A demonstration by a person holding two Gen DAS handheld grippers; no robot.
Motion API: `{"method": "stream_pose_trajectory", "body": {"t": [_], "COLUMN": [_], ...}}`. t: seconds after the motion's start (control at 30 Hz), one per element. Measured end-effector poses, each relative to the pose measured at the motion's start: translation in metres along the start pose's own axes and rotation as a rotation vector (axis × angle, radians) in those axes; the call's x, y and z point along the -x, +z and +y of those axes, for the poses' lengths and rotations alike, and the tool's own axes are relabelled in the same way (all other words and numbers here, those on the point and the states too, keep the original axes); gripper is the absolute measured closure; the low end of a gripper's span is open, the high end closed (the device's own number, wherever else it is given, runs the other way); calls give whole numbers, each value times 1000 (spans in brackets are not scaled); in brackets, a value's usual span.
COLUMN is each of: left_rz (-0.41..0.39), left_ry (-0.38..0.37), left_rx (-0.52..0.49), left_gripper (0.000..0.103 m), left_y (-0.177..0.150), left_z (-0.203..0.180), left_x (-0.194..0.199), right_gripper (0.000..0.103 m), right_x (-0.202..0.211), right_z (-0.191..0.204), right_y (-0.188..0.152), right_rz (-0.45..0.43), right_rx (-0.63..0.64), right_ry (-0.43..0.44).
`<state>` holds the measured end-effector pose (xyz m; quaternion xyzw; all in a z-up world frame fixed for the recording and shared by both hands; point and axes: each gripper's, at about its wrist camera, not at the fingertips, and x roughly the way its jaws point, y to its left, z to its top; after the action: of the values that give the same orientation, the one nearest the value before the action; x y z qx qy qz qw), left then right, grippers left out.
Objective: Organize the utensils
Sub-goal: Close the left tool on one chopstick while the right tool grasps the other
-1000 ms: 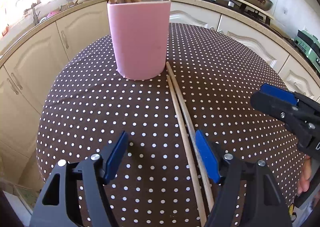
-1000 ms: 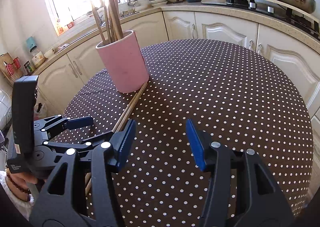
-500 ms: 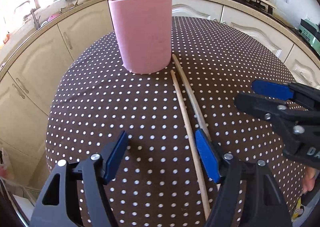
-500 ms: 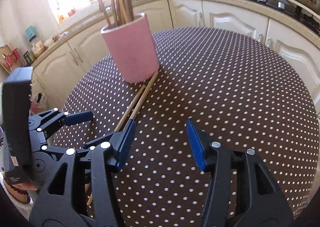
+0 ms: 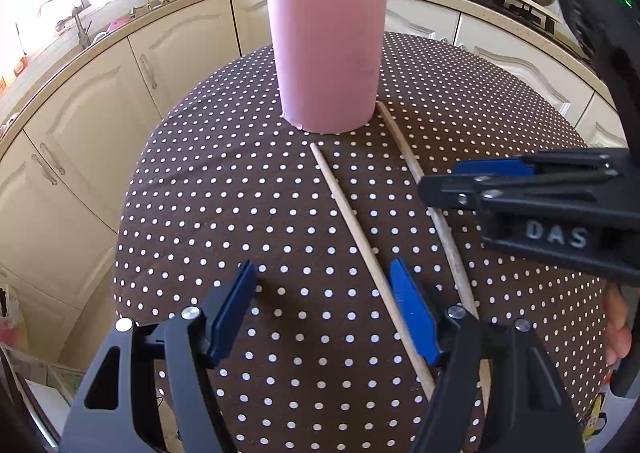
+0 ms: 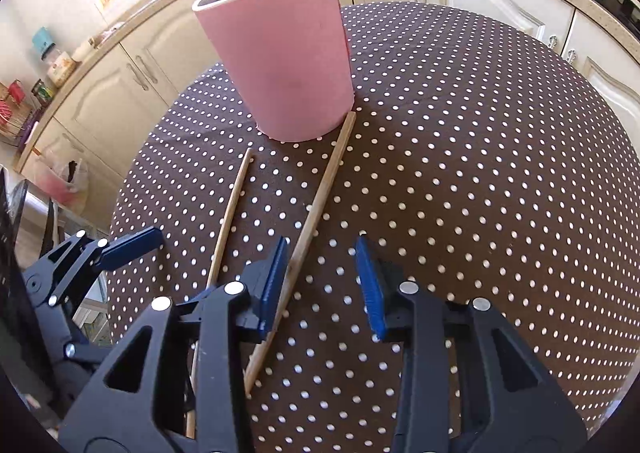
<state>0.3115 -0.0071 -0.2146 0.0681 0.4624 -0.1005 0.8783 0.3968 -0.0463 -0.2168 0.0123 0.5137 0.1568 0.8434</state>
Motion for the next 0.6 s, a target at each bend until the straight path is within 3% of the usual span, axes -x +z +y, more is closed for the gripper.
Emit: {"method": "stream_pose_trajectory", "body": {"t": [0.1,0.23,0.37,0.5,0.6], "left_rz": [1,4,17,29,34], "left_ry": [-1,-9,-18,-30,-32], "left_rx": [2,-9,-25,-25,-20], "left_gripper": [35,56,72,93,95], "left_y": [0,3,6,9,11], "left_z": [0,-3,-8,-11,-11], "left_x": [0,2,2,1,0], "right_gripper": [68,80,93,96,97], "right_x": [-4,-11,-11,-6,-2], "right_z": [11,29,22,10,0], "right_y": [7,15,18,16,13], "right_rz": [32,59,91,124,138], "right_rx": [38,123,127,121,108], "right_ry": [-48,-131,-98,-49,-7]}}
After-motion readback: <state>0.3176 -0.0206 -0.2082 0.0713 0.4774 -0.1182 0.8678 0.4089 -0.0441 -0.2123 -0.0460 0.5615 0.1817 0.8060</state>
